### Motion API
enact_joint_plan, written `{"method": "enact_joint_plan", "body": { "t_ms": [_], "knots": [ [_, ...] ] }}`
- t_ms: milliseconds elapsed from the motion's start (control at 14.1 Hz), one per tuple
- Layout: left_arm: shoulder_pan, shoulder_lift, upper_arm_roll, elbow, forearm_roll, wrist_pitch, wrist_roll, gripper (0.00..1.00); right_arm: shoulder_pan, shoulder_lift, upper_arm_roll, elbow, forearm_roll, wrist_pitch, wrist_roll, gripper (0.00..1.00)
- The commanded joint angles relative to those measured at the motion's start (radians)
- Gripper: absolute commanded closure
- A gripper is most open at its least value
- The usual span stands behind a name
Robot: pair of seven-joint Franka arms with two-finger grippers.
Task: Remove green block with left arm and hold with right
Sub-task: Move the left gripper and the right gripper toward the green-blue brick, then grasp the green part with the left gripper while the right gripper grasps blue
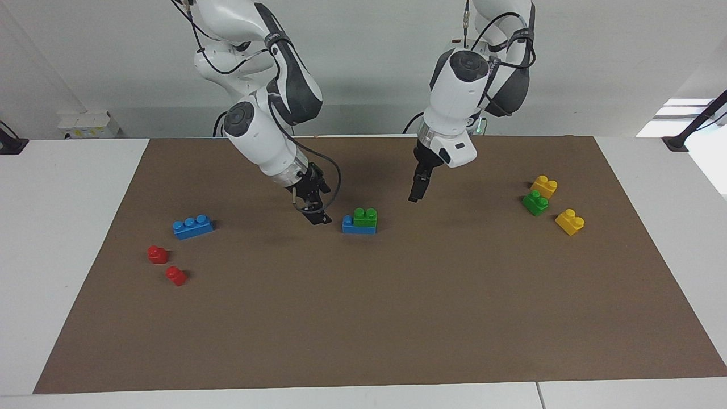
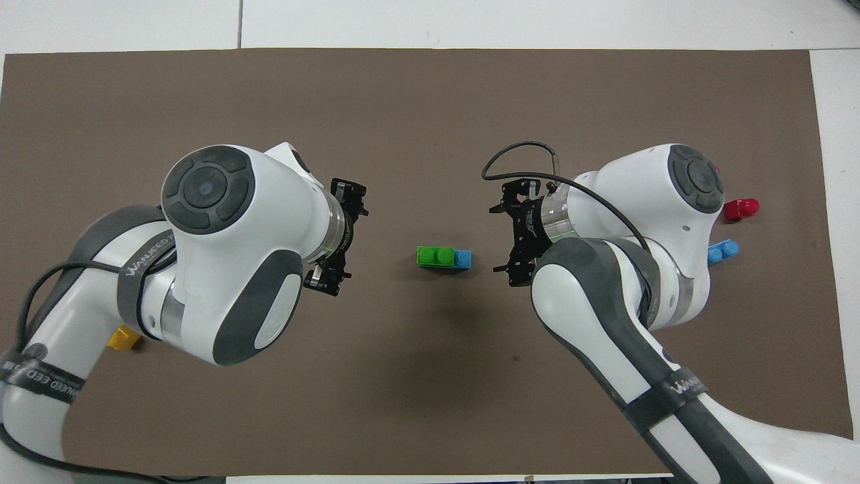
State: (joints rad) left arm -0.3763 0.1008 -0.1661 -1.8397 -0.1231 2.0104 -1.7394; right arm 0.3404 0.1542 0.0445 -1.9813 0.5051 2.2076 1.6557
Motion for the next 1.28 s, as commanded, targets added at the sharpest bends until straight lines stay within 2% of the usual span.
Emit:
{"method": "enact_joint_plan", "body": {
  "t_ms": [0, 285, 569, 996, 1209],
  "knots": [
    [-0.026, 0.095, 0.016, 0.085, 0.022, 0.025, -0.11, 0.0, 0.011, -0.007, -0.002, -0.043, 0.056, 0.066, 0.009, 0.01],
    [-0.07, 0.155, 0.017, 0.086, 0.045, 0.086, -0.215, 0.0, 0.045, 0.007, -0.003, -0.066, 0.098, 0.127, 0.009, 0.01],
    [-0.114, 0.27, 0.017, 0.198, 0.101, 0.031, -0.363, 0.0, 0.077, 0.013, -0.003, -0.102, 0.122, 0.188, 0.009, 0.01],
    [-0.145, 0.272, 0.016, 0.172, 0.111, -0.006, -0.537, 0.0, 0.106, 0.025, -0.003, -0.119, 0.135, 0.21, 0.006, 0.01],
    [-0.173, 0.272, 0.017, 0.139, 0.115, 0.048, -0.6, 0.0, 0.114, 0.053, -0.003, -0.145, 0.135, 0.273, 0.001, 0.01]
  ]
}}
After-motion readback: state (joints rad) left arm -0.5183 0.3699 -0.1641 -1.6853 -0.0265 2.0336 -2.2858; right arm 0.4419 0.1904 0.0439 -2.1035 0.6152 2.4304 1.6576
